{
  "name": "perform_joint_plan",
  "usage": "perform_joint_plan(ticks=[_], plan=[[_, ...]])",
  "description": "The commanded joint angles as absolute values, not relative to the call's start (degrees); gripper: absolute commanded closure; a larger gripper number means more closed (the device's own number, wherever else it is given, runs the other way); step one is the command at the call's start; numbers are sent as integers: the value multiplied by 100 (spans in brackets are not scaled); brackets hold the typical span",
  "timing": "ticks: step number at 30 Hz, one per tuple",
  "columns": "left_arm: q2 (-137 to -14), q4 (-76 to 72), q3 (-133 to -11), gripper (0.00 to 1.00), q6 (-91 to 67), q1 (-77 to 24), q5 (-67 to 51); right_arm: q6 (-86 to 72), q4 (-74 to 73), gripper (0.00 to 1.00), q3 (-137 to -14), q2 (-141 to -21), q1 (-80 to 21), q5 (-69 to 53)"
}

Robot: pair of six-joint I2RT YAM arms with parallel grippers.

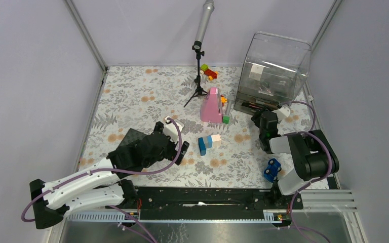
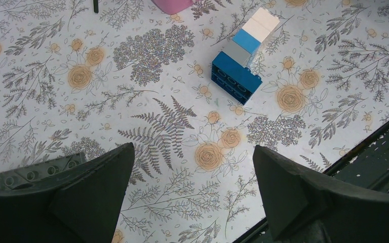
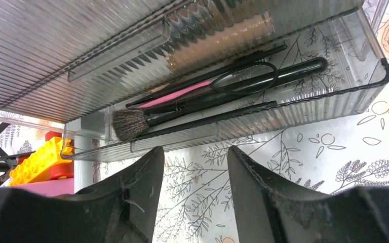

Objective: Organize the makeup
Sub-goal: Close the drawer in the storage box.

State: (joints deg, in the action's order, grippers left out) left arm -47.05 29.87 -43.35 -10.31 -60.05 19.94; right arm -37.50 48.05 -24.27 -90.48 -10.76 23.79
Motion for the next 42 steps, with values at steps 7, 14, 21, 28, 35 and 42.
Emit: perform_joint_plan(ticks=[7, 14, 21, 28, 35, 42], plan=[[-4724, 2733, -4388, 2, -940, -5960, 1873, -3121, 5841, 77, -2556, -9327, -1089, 2545], [-4745, 2733, -4395, 3, -932, -5944, 1846, -3018, 5965, 83, -2666, -9517, -1094, 2518], [-4741, 2736, -4395, 3, -923, -5933, 1834, -3030, 5977, 83, -2779, -9611, -1090, 2715], [-4710, 2734, -4386, 3, -923, -5924, 1837, -3071, 6006, 83, -2906, -9783, -1090, 2796], [-4698, 2730, -4382, 3, -923, -5917, 1828, -3109, 6121, 81, -2913, -9841, -1092, 2943], [-4587, 2701, -4351, 3, -907, -5917, 1811, -3059, 6270, 80, -2957, -9944, -1090, 3006]])
